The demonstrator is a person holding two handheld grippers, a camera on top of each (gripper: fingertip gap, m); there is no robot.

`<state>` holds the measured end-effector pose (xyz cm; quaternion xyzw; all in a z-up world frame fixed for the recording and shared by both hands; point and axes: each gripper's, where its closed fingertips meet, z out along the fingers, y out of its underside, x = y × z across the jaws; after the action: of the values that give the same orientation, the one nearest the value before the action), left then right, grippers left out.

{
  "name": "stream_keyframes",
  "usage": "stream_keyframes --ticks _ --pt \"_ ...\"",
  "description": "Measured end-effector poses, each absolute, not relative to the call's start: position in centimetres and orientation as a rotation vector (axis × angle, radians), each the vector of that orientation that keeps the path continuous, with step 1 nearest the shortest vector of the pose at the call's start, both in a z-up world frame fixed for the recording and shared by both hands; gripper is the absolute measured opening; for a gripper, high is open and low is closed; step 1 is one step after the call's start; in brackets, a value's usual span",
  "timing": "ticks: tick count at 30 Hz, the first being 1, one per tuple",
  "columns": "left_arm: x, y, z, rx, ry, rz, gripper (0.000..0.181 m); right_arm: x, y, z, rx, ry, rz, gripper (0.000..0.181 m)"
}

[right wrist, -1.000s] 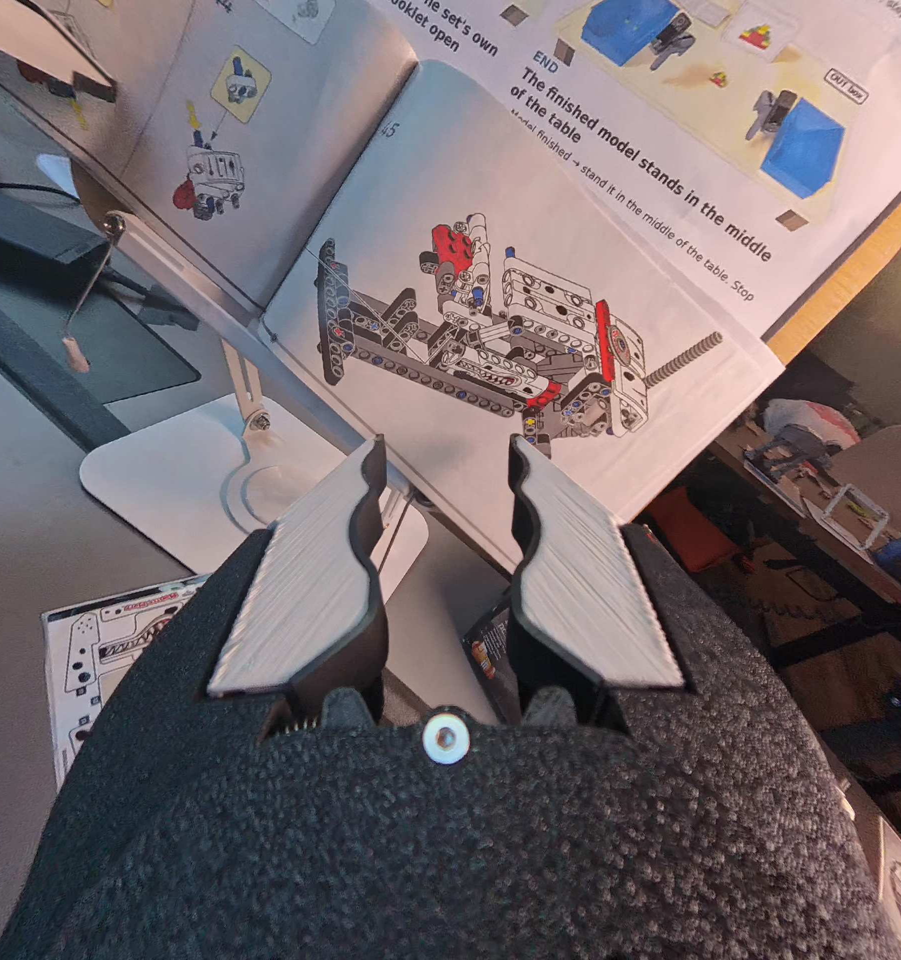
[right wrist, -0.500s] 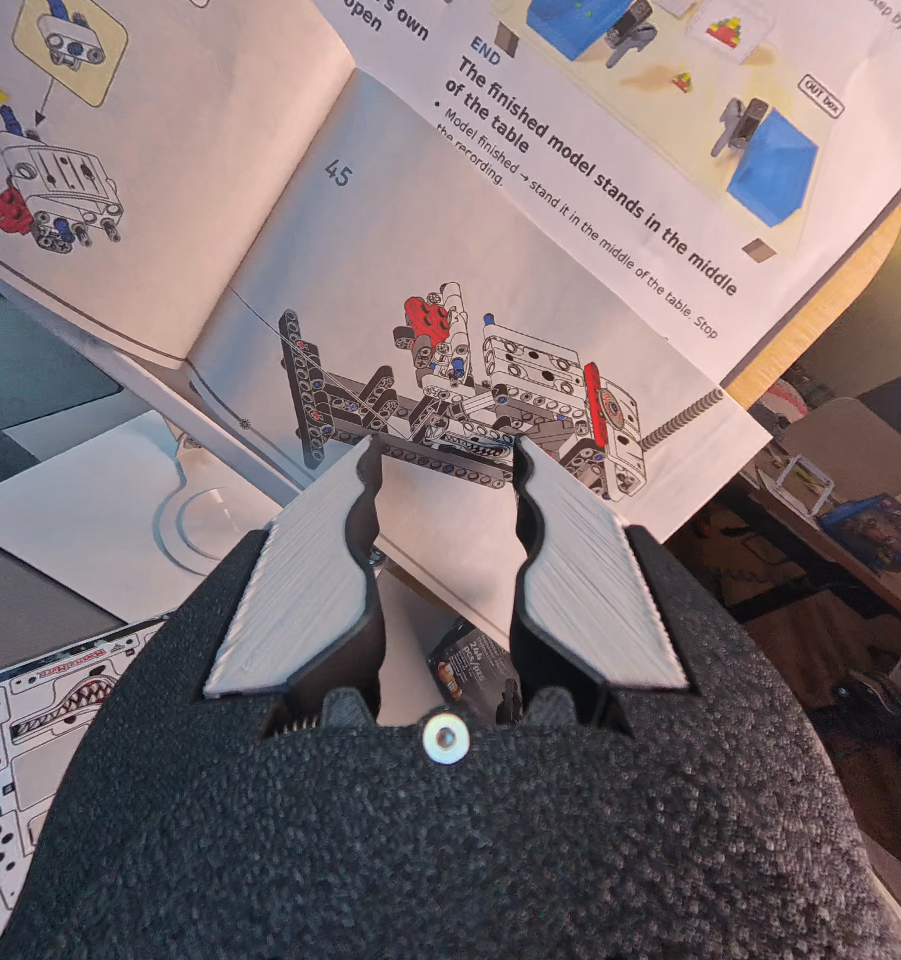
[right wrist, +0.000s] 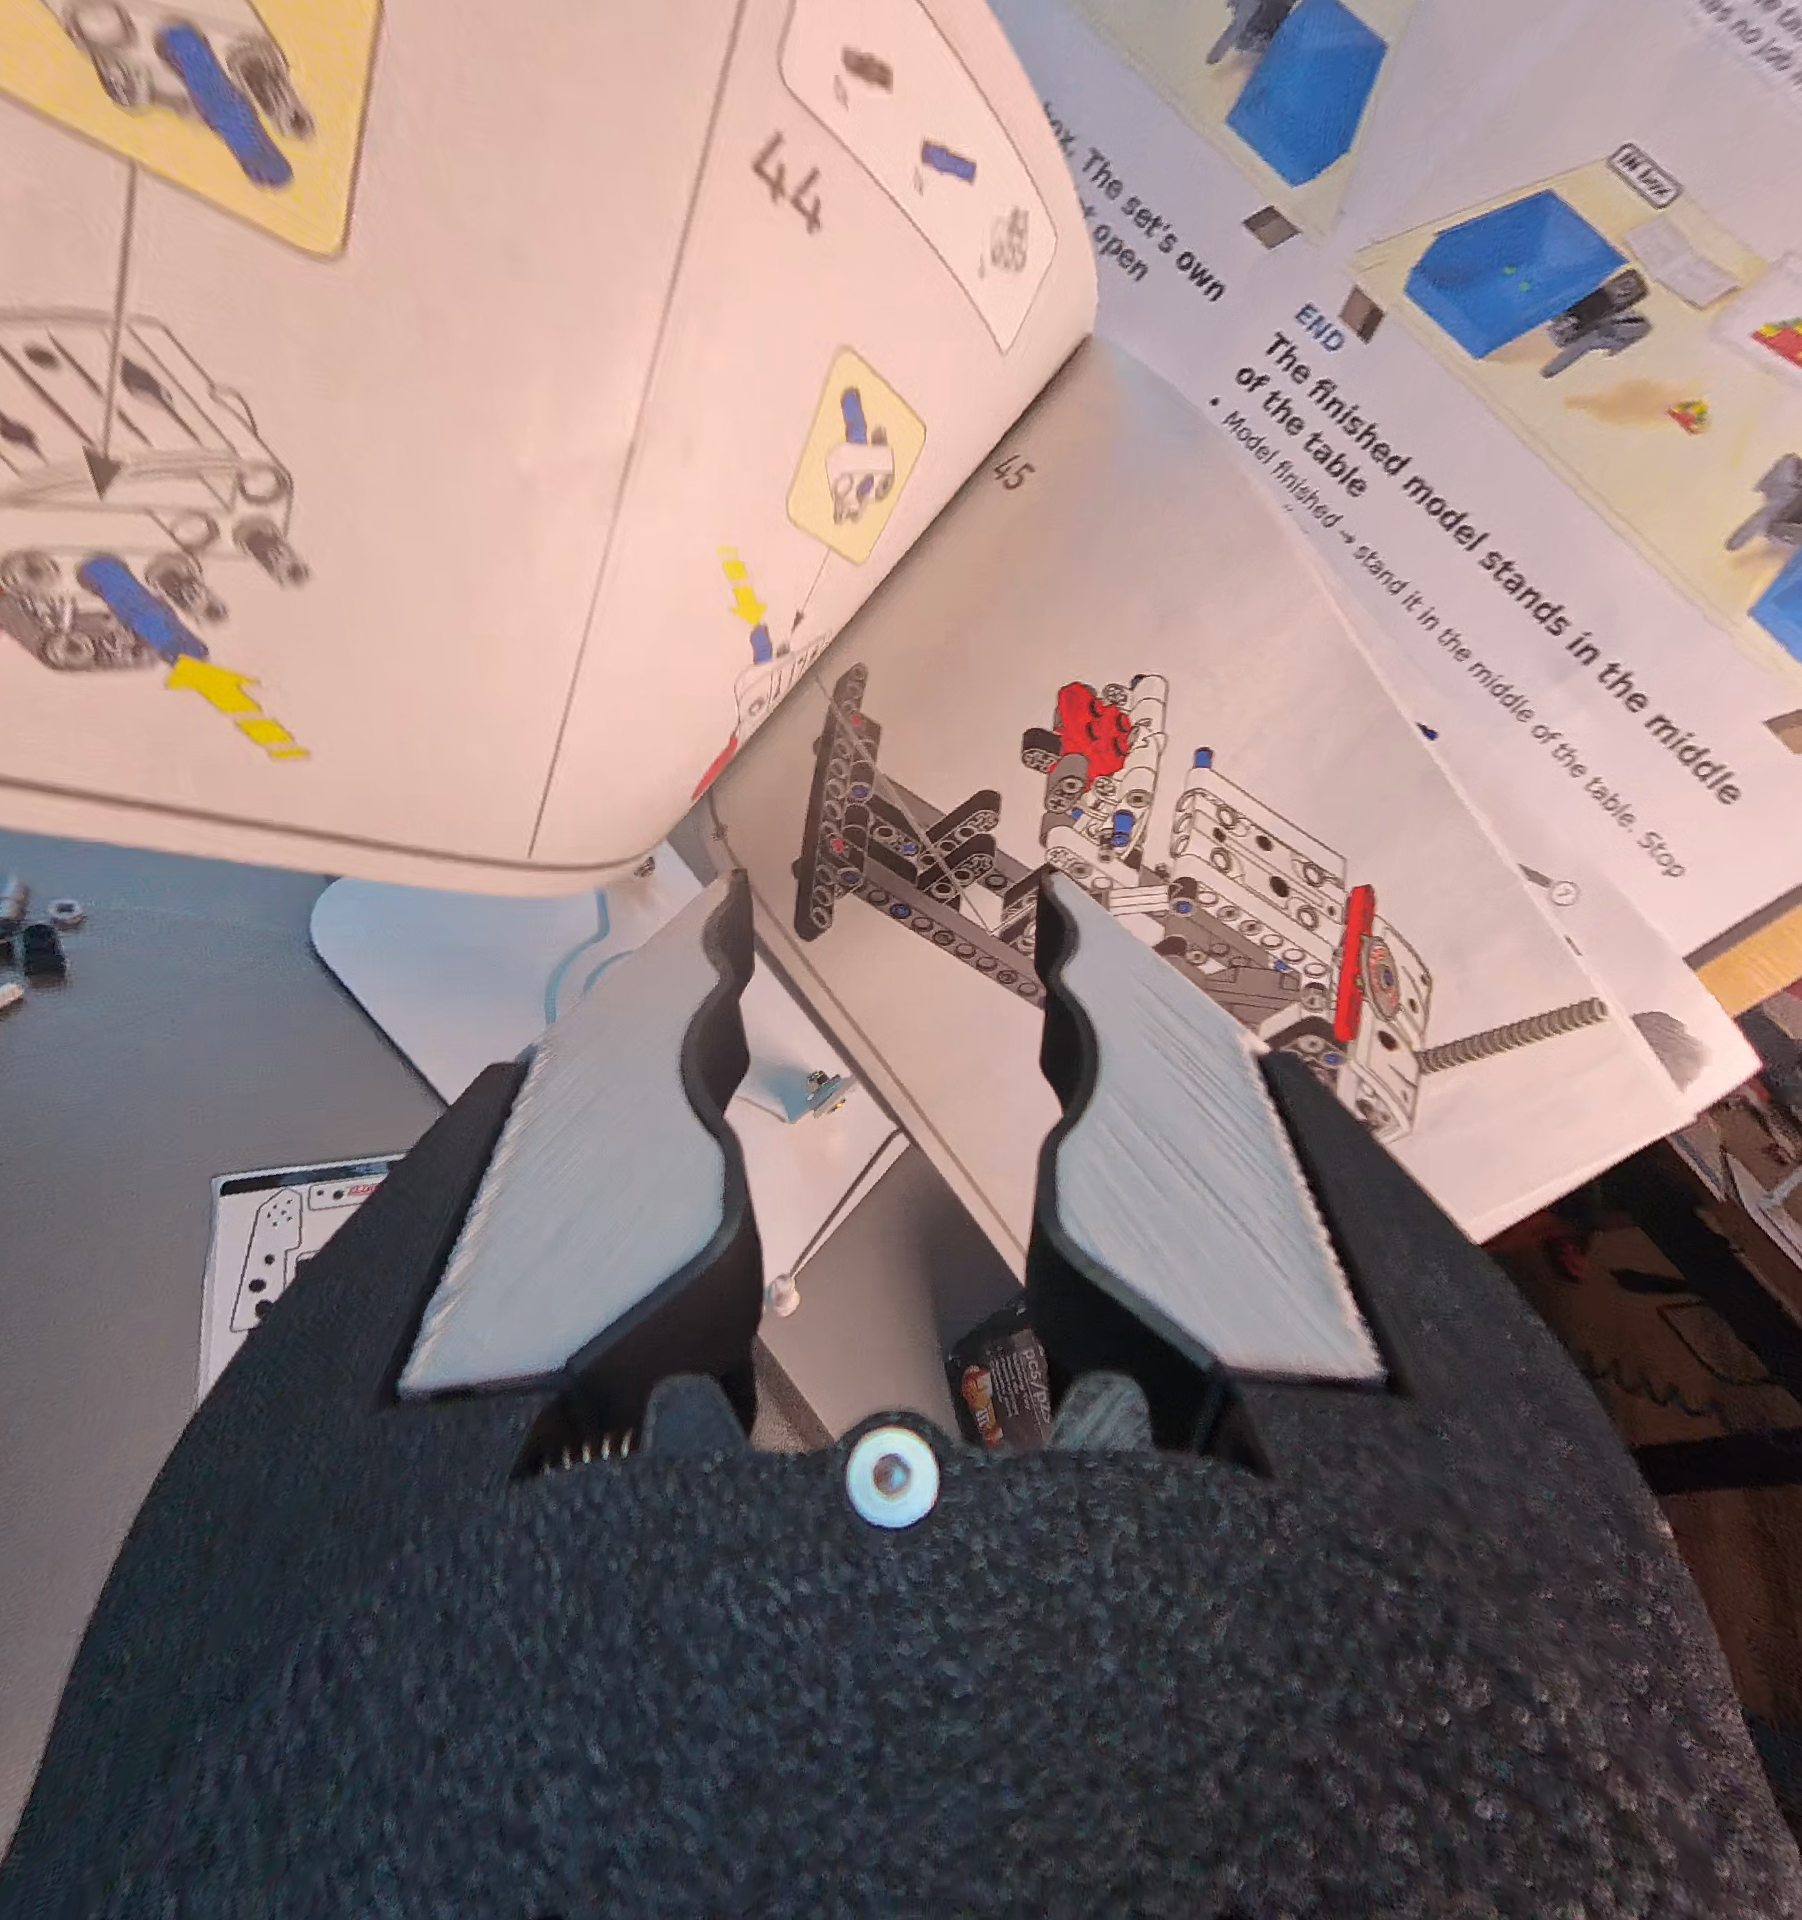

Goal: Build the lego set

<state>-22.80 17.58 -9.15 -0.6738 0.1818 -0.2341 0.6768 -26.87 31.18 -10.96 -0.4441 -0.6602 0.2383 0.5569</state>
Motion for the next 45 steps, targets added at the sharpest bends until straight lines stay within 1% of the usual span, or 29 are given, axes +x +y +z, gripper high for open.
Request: stream_keyframes --ticks 3,8,12,16,17,20,23,26,28,30,32,33,35,37,41,42,43,44,45 --pt "-21.6 16.3 -8.4 -1.482 0.503 -0.543 0.038 -26.8 31.0 -11.8 -1.031 -1.586 0.59 0.054" --pt "-22.9 16.1 -6.4 -1.458 0.471 -0.424 0.034 -27.0 30.2 -11.6 -1.029 -1.574 0.683 0.051" --pt "-29.3 16.3 -5.3 -1.455 0.192 -0.255 0.03 -27.0 29.1 -11.3 -0.987 -1.594 0.672 0.049" --pt "-38.4 16.5 -9.6 -1.66 -0.175 -0.071 0.033 -27.8 27.5 -10.8 -0.91 -1.638 0.639 0.039" --pt "-39.8 16.1 -9.7 -1.645 -0.243 -0.049 0.033 -28.3 26.9 -10.6 -0.881 -1.653 0.626 0.036" --pt "-41.6 13.8 -7.4 -1.46 -0.376 -0.054 0.033 -30.4 25.1 -10.0 -0.839 -1.673 0.623 0.032" --pt "-41.4 11.2 -4.9 -1.303 -0.397 0.012 0.031 -33.0 24.9 -10.2 -0.875 -1.682 0.562 0.031" --pt "-39.0 9.5 -2.2 -1.19 -0.298 0.143 0.022 -34.9 25.0 -10.9 -0.914 -1.694 0.513 0.032" --pt "-36.3 10.1 -1.2 -1.181 -0.176 0.204 0.017 -35.6 25.3 -11.4 -0.932 -1.695 0.458 0.032" --pt "-34.4 12.4 -1.9 -1.258 -0.076 0.253 0.014 -35.9 25.2 -11.5 -0.933 -1.694 0.457 0.036" --pt "-33.8 16.1 -4.4 -1.409 -0.04 0.221 0.014 -35.7 24.7 -11.5 -0.929 -1.704 0.506 0.044" --pt "-34.4 17.8 -6.1 -1.497 -0.059 0.216 0.015 -35.2 24.6 -11.2 -0.929 -1.691 0.528 0.045" --pt "-36.8 20.0 -9.1 -1.615 -0.111 0.26 0.011 -33.9 25.2 -10.3 -0.963 -1.63 0.546 0.042" --pt "-38.9 20.9 -11.3 -1.694 -0.132 0.323 0.009 -32.1 27.3 -9.9 -1.061 -1.544 0.5 0.033" --pt "-40.6 20.8 -12.9 -1.715 -0.162 0.358 0.0 -30.3 31.5 -10.8 -1.175 -1.487 0.416 0.032" --pt "-40.7 20.7 -13.1 -1.71 -0.176 0.342 0.0 -30.3 32.2 -10.8 -1.167 -1.485 0.412 0.029" --pt "-40.7 20.4 -13.3 -1.715 -0.19 0.321 0.001 -30.2 32.9 -10.6 -1.154 -1.472 0.403 0.026" --pt "-40.6 20.2 -13.6 -1.724 -0.202 0.294 0.007 -30.2 33.4 -10.5 -1.152 -1.462 0.401 0.022" --pt "-40.2 19.9 -13.8 -1.733 -0.213 0.261 0.015 -30.2 33.3 -10.5 -1.156 -1.464 0.416 0.022"
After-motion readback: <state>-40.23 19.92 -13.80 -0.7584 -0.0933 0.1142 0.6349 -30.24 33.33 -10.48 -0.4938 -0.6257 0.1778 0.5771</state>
